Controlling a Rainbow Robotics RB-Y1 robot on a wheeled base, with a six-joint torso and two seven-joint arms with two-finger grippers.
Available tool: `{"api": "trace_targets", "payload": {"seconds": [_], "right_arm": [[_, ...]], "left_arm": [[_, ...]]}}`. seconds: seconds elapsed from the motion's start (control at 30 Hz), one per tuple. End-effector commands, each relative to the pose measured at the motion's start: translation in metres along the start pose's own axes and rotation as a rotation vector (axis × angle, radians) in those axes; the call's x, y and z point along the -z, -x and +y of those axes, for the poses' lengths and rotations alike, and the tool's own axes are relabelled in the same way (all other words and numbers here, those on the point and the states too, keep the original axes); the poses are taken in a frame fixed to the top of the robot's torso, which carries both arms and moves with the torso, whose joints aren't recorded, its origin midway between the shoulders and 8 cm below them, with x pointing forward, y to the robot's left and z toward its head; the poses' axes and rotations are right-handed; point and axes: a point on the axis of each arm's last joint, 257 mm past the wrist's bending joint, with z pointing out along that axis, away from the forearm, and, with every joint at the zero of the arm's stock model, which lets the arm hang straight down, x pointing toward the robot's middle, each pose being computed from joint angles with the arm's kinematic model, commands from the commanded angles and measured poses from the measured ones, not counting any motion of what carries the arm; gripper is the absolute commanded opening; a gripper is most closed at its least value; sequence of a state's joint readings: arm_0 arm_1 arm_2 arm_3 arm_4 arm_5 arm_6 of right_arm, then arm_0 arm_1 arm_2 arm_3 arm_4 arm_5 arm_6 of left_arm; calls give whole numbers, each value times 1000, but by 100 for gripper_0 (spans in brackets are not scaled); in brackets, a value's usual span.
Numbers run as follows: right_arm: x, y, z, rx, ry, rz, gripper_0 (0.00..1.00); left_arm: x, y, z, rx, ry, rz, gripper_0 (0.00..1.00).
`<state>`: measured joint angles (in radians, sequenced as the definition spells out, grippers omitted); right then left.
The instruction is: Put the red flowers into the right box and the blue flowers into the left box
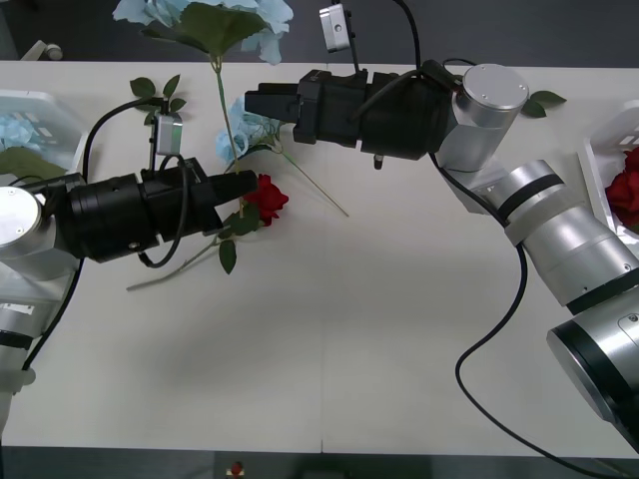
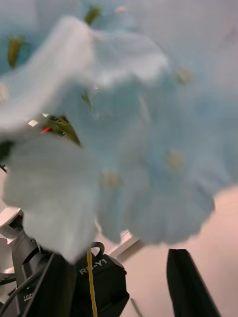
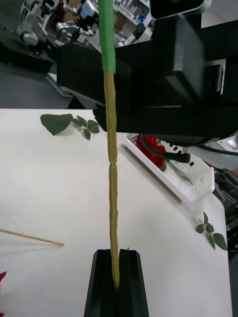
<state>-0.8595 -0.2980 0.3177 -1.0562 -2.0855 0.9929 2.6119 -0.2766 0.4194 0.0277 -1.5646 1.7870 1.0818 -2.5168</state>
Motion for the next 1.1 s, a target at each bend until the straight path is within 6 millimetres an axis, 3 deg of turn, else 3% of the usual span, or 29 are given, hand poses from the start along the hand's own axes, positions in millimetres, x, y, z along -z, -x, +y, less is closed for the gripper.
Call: {"api": "trace_targets", "payload": {"seconds": [0.03,0.17,0.3,0.47,0.6,0.87,0.97,1.1], "right_arm": [[-7,19,14,82,27,-3,71],[-3,17,14,106,32,10,75],[5,16,11,135,32,31,76],[31,3,3,203,23,136,77],[61,-11,-12,238,-14,253,77],[125,-27,-47,271,-130,421,77],[151,-33,-60,287,-179,487,77],[187,-32,-62,282,-217,531,79]], "left_arm": [[39,16,18,23,58,-18,0],[92,16,50,-17,164,77,0],[138,15,63,55,228,163,0],[206,22,90,103,387,263,0],[273,41,121,47,586,326,0],[381,76,178,-82,978,359,0],[419,80,198,-127,1127,324,0],[463,62,225,-101,1252,319,0]]}}
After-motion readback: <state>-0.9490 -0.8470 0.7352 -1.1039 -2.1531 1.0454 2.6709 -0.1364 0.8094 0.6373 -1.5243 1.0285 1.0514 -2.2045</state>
